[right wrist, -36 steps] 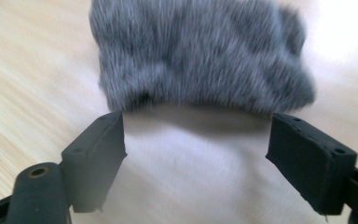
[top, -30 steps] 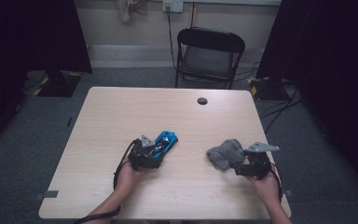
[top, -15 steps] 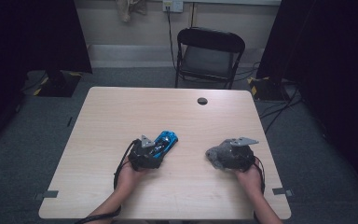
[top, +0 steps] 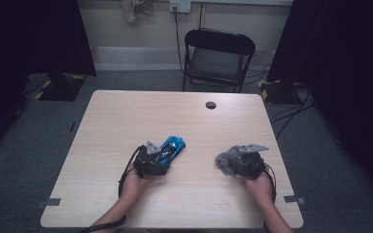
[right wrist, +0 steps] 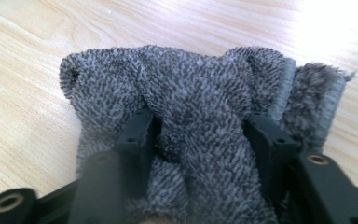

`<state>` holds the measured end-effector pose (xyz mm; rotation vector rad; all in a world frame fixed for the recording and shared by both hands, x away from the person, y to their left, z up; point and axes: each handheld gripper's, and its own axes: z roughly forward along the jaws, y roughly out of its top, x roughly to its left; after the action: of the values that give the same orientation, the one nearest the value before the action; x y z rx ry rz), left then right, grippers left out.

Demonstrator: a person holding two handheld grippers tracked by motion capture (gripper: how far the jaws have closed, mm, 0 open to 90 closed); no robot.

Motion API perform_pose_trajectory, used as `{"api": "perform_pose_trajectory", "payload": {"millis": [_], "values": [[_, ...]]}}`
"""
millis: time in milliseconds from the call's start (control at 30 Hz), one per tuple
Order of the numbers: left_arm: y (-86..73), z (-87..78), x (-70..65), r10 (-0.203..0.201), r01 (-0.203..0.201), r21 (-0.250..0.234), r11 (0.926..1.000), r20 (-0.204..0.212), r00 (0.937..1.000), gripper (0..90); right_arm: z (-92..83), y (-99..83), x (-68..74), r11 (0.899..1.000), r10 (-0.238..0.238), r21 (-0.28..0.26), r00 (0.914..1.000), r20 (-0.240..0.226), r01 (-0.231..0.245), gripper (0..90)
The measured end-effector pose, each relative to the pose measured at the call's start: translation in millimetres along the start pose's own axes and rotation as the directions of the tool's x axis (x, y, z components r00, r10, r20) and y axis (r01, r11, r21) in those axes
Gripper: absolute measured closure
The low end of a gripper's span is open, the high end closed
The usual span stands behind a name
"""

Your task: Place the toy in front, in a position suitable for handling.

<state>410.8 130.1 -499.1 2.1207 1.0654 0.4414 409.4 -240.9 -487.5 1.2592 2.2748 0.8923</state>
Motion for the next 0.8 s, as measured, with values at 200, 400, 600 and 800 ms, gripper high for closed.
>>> {"api": "perform_pose_trajectory", "payload": {"millis": [200, 400, 600, 800], "values": [[-0.2, 0.1, -0.3, -0.003, 0.003, -0.002, 1.0000, -0.001, 1.0000, 24.1, -1.3, 1.8, -1.6, 1.000, 0.010, 0.021, 0.9999, -0.005, -0.010, 63.3], [-0.5, 0.1, -0.4, -0.006, 0.006, -0.005, 1.0000, -0.001, 1.0000, 24.1, -2.3, 1.7, -1.3, 1.000, 0.016, 0.021, 0.9999, -0.005, -0.016, 69.9], [-0.9, -0.1, -0.1, -0.002, 0.002, -0.005, 1.0000, 0.000, 1.0000, 24.1, -3.7, 4.9, -5.3, 0.997, 0.065, 0.038, 0.9974, -0.031, -0.064, 73.6], [-1.7, 0.5, -0.5, -0.007, 0.007, -0.018, 0.9998, -0.001, 1.0000, 24.1, -5.9, 11.5, -6.9, 0.997, 0.062, 0.046, 0.9971, -0.044, -0.060, 74.3]]}}
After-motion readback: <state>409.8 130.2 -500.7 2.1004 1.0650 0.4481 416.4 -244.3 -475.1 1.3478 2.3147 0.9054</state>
